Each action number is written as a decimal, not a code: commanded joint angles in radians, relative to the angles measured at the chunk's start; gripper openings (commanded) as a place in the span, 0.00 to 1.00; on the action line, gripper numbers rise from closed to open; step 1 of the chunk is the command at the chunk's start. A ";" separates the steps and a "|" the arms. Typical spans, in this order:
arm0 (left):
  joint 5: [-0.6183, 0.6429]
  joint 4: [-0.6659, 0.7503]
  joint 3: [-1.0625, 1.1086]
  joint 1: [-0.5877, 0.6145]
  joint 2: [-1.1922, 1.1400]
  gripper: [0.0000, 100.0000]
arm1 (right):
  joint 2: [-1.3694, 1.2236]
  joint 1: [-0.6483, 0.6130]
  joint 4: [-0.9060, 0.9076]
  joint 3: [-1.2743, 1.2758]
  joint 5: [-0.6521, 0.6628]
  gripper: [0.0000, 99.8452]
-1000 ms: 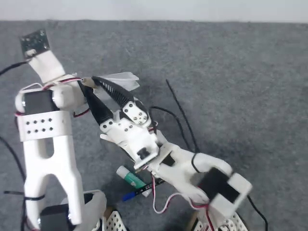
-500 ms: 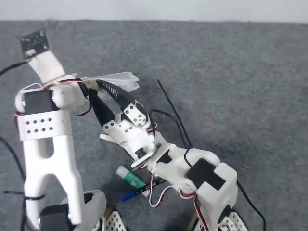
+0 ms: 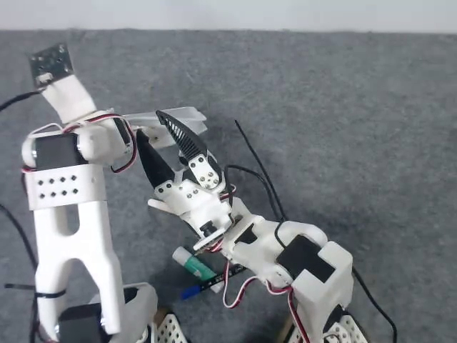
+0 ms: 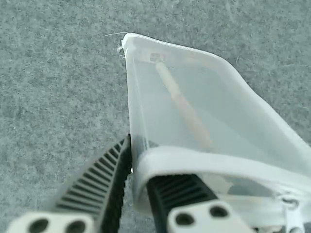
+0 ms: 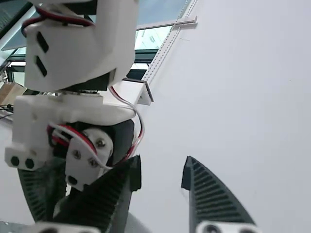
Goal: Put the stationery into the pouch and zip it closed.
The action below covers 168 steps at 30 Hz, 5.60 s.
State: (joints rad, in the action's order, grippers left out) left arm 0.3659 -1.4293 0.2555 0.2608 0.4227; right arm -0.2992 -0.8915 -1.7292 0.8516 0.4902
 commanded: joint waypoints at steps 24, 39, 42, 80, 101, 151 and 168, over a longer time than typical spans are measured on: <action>-0.006 0.133 0.021 0.097 0.048 0.01 | 0.685 0.107 0.705 0.287 0.072 0.13; -0.006 0.133 0.021 0.097 0.048 0.01 | 1.293 0.216 1.560 0.371 -0.269 0.13; -0.006 0.133 0.021 0.095 0.048 0.01 | 1.382 0.242 1.761 0.367 -0.348 0.13; 0.020 0.141 -0.007 0.244 0.054 0.01 | 1.121 -0.168 3.131 -0.080 -0.204 0.13; 0.018 0.160 -0.004 0.290 0.055 0.01 | 0.883 -0.303 2.882 0.064 -0.170 0.13; 0.017 0.157 -0.002 0.292 0.049 0.01 | 0.685 -0.139 2.801 0.029 0.043 0.15; 0.017 0.158 -0.002 0.308 0.048 0.01 | 0.737 0.002 2.775 0.012 0.032 0.01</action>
State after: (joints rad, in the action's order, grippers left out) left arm 0.3721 -1.3019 0.2877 0.5616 0.4227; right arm 0.3069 -0.9943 1.0173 0.9053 0.5194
